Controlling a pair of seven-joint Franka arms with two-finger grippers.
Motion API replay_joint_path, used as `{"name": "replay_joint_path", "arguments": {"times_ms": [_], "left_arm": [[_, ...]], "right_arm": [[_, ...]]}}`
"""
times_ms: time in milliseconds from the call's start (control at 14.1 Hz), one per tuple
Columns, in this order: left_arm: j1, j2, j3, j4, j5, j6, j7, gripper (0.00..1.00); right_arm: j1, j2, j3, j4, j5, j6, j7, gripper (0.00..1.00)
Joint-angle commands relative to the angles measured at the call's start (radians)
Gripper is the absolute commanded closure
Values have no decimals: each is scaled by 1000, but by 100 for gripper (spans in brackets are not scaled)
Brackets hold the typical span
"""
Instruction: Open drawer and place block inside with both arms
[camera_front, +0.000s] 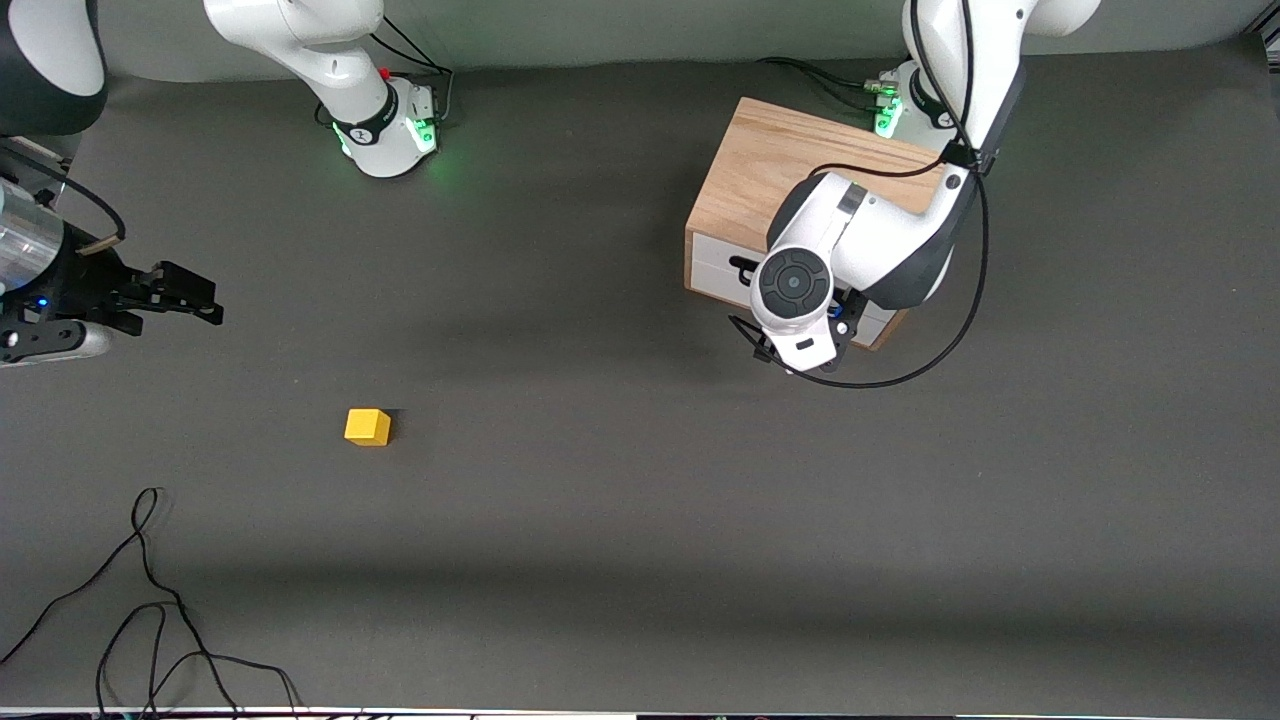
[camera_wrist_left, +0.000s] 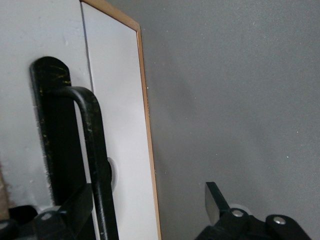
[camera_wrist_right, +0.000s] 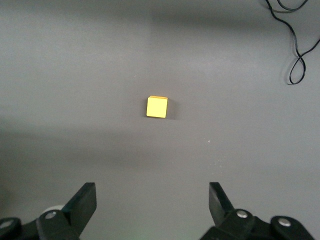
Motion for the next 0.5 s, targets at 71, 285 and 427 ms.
{"name": "replay_joint_path", "arguments": {"times_ms": [71,285,427], "left_arm": [[-3,16,7,34,1,4,-13,0],[0,30,7,64,4,0,-11,0],[0,54,7,90,4,0,-8,0]], "right_arm": [[4,8,-3,14,16,1,-16,0],[5,11,-3,17,16,-2,-15,0],[8,11,-3,17,16,-2,-12,0]]}}
